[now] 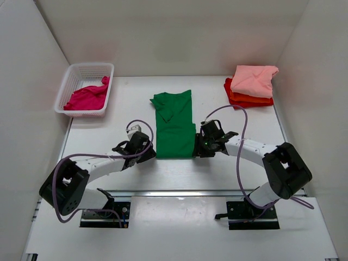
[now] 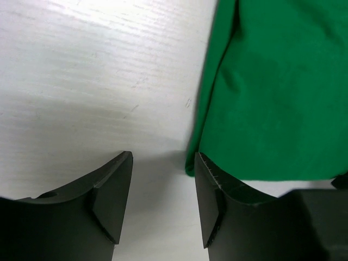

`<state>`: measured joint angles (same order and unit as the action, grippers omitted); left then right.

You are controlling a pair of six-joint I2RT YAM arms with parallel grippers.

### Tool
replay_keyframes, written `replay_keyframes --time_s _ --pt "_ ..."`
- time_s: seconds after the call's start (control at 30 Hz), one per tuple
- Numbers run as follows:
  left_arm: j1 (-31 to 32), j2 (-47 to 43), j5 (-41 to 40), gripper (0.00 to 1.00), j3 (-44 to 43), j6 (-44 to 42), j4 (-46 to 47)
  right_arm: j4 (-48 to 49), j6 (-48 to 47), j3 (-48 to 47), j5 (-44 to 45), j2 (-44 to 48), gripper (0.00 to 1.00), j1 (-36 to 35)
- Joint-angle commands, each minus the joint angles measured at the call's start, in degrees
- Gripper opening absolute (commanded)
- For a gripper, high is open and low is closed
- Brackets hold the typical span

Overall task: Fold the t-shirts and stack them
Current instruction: Grab one side of the 2/3 rectangular tshirt with both arms

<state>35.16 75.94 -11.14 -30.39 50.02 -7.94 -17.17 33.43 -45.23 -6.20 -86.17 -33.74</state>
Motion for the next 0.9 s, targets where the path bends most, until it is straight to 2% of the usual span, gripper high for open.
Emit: replay_keyframes --time_s 0.0,0.27,0.4,0.5,0.53,0.57,0.6,0.63,0.67,0.7,0.73,0.87 --pt "1.1 1.0 -2.8 0.60 0.0 2.6 4.9 4.3 2.8 0.8 1.9 -1.0 0.40 0.0" --pt "1.8 3.1 -2.0 0.57 0.1 5.1 9.6 6.2 2.9 0.2 -0.4 -5.1 0.39 -0.4" --pt "2.9 5.0 -1.0 0.56 -1.0 6.0 9.4 5.9 3.0 -0.6 -0.7 -6.1 0.30 -0.8" --pt "4.3 6.6 0.1 0.55 -0.9 7.5 10.1 5.3 3.2 -0.9 -0.2 -6.2 0.30 -2.2" --pt "4.8 7.1 0.5 0.48 -1.1 7.7 10.1 5.6 3.5 -0.7 -0.2 -6.0 0.20 -2.1" --pt "5.2 7.4 0.7 0.40 -1.2 8.1 10.3 5.0 3.6 -0.8 -0.4 -6.3 0.16 -2.0" --pt "5.7 7.6 0.9 0.38 -0.9 8.3 10.7 5.0 3.5 -0.9 -1.0 -6.4 0.15 -2.1" --pt "5.6 7.8 1.1 0.25 -0.7 8.9 10.9 4.6 3.2 -1.1 -1.4 -6.5 0.06 -2.0" --pt "5.8 7.2 1.8 0.09 -0.5 9.0 10.6 4.0 2.9 -1.3 -1.4 -6.3 0.00 -2.1" --pt "5.6 7.0 1.6 0.03 -0.3 9.5 10.5 2.3 2.0 -2.0 -1.3 -6.1 0.00 -1.9" --pt "5.7 5.8 2.2 0.00 -0.5 9.3 10.0 0.8 1.6 -3.0 -0.9 -5.5 0.00 -1.8" --pt "5.1 -2.2 1.0 0.00 -2.7 7.6 4.0 -8.1 -4.0 -10.1 0.7 -2.3 0.00 -1.3"
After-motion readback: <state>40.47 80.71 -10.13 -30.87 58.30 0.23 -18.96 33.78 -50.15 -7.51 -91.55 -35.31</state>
